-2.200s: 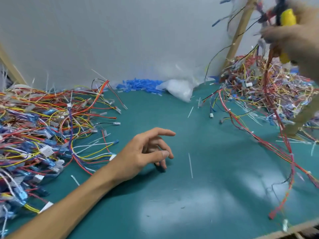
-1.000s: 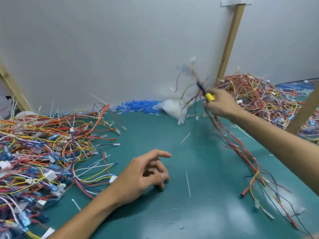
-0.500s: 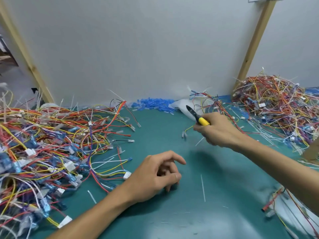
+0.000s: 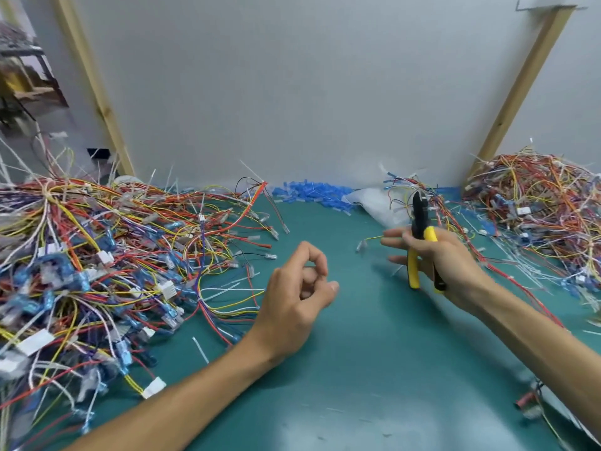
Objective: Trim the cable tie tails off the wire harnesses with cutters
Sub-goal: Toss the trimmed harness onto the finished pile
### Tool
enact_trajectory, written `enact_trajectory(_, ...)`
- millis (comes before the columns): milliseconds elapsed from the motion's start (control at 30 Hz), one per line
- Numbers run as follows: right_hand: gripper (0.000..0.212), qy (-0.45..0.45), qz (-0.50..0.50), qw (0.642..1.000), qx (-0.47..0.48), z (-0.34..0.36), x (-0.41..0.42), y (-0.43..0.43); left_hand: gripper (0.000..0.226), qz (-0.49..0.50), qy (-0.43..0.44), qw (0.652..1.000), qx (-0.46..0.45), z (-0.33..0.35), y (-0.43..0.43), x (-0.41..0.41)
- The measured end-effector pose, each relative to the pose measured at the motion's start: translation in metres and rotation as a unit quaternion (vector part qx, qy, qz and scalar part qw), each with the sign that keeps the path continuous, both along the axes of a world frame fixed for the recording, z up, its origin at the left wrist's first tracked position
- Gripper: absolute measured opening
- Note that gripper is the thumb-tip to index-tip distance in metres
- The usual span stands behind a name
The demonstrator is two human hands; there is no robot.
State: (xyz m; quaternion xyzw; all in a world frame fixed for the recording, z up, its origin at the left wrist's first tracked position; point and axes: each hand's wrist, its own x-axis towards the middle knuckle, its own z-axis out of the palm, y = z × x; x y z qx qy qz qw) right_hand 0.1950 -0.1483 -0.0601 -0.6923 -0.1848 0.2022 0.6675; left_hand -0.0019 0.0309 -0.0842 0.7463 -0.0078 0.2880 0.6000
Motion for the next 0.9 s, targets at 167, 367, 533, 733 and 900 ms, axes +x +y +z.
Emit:
enact_trajectory(167, 0.012, 0.005, 0.0, 1.0, 0.019, 0.002, 0.008, -0.009, 0.018, 0.003, -0.007, 0.994, 0.11, 0.001, -0.003, -0.002)
enact_trajectory(367, 0.013, -0.025, -0.032, 0.999, -0.023, -0.013, 0.007, -0.012, 0.025, 0.02, 0.007, 0.946, 0.323, -0.003, -0.011, -0.006)
enact_trajectory(533, 0.025, 0.088, -0.026, 0.994, 0.056, -0.008, 0.008, -0.016, 0.018, 0.064, -0.013, 0.905, 0.42, 0.004, -0.01, -0.007)
enact_trajectory(733, 0.025, 0.067, -0.015, 0.997, 0.027, -0.018, 0.002, -0.02, 0.013, 0.13, 0.055, 0.786, 0.602, 0.02, 0.003, -0.002)
enact_trajectory(900, 0.022, 0.058, -0.01, 0.998, 0.031, -0.021, 0.003, -0.017, 0.031, 0.279, 0.176, 0.7, 0.633, 0.038, 0.038, 0.012)
